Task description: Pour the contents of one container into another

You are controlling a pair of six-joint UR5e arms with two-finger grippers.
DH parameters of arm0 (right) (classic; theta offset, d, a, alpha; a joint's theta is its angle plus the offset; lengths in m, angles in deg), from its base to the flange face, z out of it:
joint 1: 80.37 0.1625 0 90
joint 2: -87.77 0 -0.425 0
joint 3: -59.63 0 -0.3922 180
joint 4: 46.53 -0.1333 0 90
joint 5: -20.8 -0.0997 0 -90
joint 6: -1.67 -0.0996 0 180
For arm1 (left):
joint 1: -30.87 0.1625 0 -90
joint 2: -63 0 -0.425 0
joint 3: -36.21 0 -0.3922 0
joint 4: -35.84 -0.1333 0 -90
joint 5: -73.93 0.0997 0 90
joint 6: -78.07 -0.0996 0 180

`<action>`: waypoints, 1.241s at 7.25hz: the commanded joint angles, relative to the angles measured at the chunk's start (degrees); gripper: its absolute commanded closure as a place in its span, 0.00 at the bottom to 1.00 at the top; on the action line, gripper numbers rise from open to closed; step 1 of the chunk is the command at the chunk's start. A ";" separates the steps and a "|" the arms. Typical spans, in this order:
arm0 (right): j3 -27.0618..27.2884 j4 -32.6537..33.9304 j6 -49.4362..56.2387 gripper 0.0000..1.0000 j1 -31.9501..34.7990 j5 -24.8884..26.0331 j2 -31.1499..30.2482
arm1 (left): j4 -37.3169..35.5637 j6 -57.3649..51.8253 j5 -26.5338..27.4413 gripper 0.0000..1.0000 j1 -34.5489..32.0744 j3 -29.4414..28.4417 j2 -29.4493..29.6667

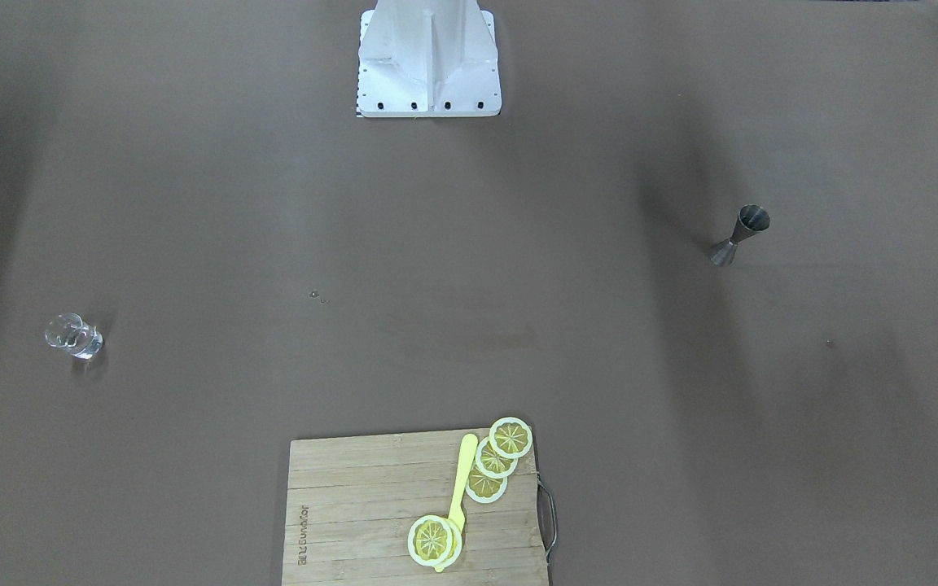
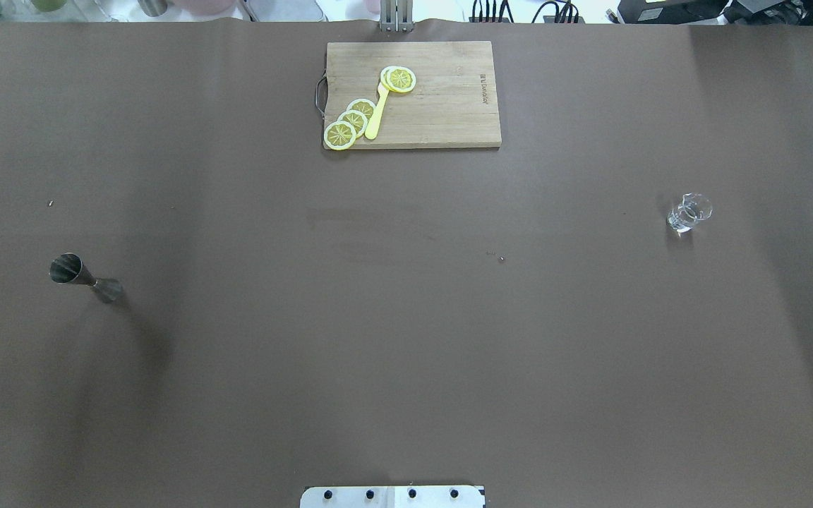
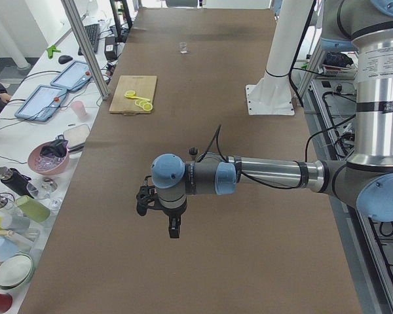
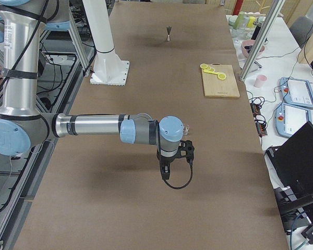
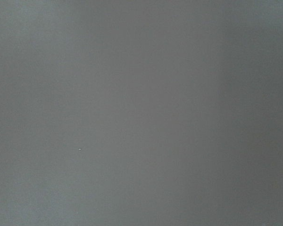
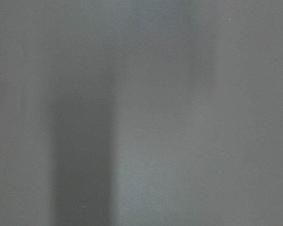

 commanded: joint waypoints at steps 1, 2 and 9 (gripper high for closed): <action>0.05 0.00 0.00 0.00 -0.01 0.04 0.00 | 0.09 -0.08 -0.02 0.01 0.00 0.10 0.17; 0.05 0.00 0.00 0.00 -0.01 -0.05 0.00 | 0.09 -0.25 -0.02 0.01 0.00 0.10 -0.09; 0.05 0.00 0.00 0.00 -0.01 -0.05 0.09 | 3.08 0.36 -0.02 0.01 0.00 0.11 0.52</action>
